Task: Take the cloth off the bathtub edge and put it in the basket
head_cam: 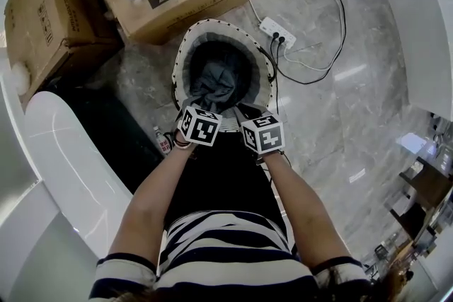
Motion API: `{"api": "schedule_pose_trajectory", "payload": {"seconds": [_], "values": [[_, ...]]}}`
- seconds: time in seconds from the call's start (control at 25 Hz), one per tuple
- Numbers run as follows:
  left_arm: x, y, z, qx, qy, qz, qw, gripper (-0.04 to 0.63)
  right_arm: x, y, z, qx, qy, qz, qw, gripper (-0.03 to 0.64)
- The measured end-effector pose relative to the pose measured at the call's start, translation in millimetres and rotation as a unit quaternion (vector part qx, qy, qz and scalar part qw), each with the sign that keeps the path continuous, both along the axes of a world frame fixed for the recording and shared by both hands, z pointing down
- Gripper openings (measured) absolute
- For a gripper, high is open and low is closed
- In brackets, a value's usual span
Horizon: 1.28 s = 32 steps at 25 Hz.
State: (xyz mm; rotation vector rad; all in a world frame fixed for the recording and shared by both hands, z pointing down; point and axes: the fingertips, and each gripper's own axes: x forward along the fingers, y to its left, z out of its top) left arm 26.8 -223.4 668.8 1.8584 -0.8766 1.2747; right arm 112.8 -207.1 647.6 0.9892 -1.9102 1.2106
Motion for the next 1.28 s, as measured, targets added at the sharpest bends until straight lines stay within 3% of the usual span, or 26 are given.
{"api": "schedule_pose_trajectory", "payload": {"seconds": [0.24,0.72,1.0,1.28], "values": [[6,7,-21,0.008,0.045,-0.037,0.9983,0.037,7,11,-11,0.008,0.0,0.009,1.0,0.055],[18,33,-70,0.026,0.114,-0.107,0.9873,0.02,29,31,-44,0.036,0.012,0.021,0.999,0.034],[14,46,-87,0.048,0.129,-0.129,0.9821,0.018,37,38,-58,0.048,0.004,0.026,0.999,0.032],[5,75,-67,0.039,0.129,-0.144,0.9804,0.018,37,54,-50,0.035,0.008,0.011,0.999,0.032]]}}
